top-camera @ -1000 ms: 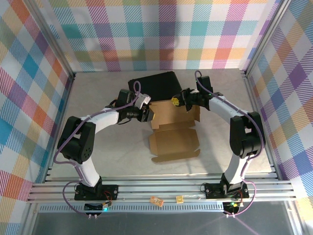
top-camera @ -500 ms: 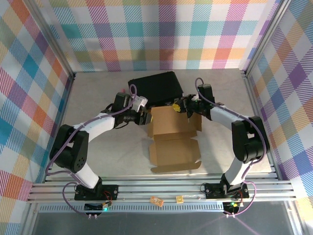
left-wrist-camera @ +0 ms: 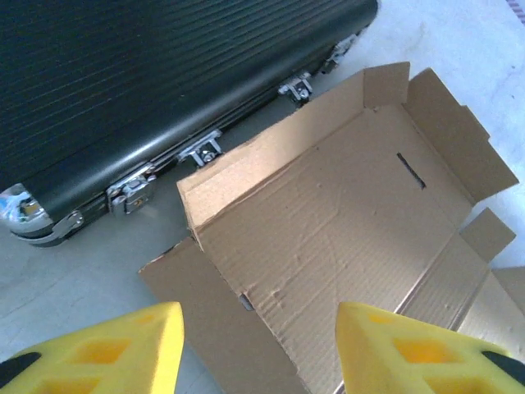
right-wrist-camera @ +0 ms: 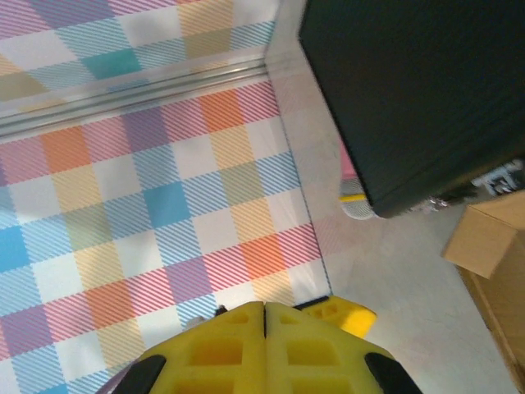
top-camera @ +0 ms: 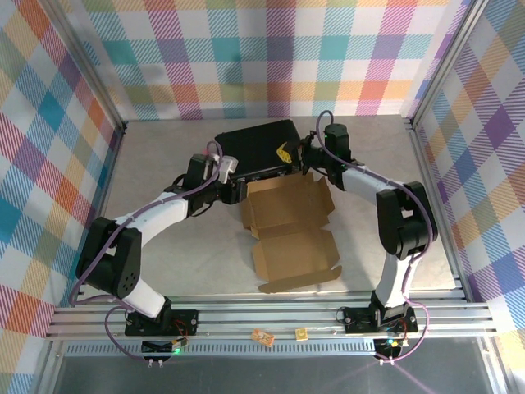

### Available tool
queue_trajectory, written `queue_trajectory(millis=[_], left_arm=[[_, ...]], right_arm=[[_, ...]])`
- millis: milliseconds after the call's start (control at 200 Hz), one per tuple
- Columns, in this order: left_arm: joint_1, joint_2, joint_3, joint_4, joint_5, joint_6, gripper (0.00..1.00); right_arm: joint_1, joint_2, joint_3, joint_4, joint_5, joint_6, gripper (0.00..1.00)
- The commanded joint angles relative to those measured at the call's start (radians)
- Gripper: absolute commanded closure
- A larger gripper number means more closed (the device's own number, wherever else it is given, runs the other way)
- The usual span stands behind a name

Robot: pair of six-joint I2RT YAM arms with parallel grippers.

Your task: Fold the paper box

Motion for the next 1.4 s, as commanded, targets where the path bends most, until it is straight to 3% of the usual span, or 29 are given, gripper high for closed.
queue_trajectory(millis=[0,60,115,185,250,405,555,615,795,905,1000,1120,1260,1395], left_arm=[[0.011,-0.020,0.039,-0.048,0.010,-0.127,0.49],[0.003,-0.020,0.072,-0.136,0.015,-0.185,0.49],[-0.012,-0.010,0.105,-0.240,-0.002,-0.210,0.47],[-0.024,0.048,0.161,-0.409,-0.014,-0.254,0.43],[-0.048,0.111,0.224,-0.508,-0.024,-0.286,0.42],[-0.126,0.243,0.444,-0.704,-0.183,-0.345,0.42],[-0.191,0.432,0.680,-1.012,-0.367,-0.372,0.45],[-0.205,0.481,0.719,-1.063,-0.394,-0.365,0.45],[-0.216,0.546,0.718,-1.056,-0.434,-0.358,0.43],[-0.219,0.560,0.707,-1.039,-0.463,-0.358,0.48],[-0.219,0.541,0.669,-0.967,-0.451,-0.360,0.64],[-0.228,0.482,0.613,-0.857,-0.434,-0.370,1.00],[-0.242,0.326,0.528,-0.737,-0.468,-0.401,1.00],[-0.262,0.143,0.368,-0.542,-0.574,-0.406,1.00]], right_arm=[[0.005,-0.101,0.053,-0.503,0.092,-0.141,1.00],[0.012,-0.148,0.072,-0.722,0.179,-0.194,0.91],[0.013,-0.186,0.056,-0.793,0.237,-0.210,0.76],[0.004,-0.202,0.036,-0.842,0.280,-0.202,0.67],[-0.003,-0.172,0.059,-0.880,0.264,-0.208,0.66],[0.002,-0.130,0.122,-0.937,0.250,-0.223,0.64],[0.002,-0.136,0.127,-0.942,0.253,-0.223,0.63],[0.001,-0.140,0.121,-0.939,0.249,-0.222,0.63],[0.001,-0.158,0.087,-0.913,0.240,-0.209,0.63],[0.002,-0.164,0.076,-0.904,0.232,-0.207,0.64],[-0.001,-0.167,0.068,-0.894,0.230,-0.206,0.66],[-0.005,-0.175,0.062,-0.885,0.227,-0.198,0.67],[-0.020,-0.198,0.087,-0.932,0.242,-0.178,0.65],[-0.026,-0.230,0.102,-0.958,0.259,-0.075,0.53]])
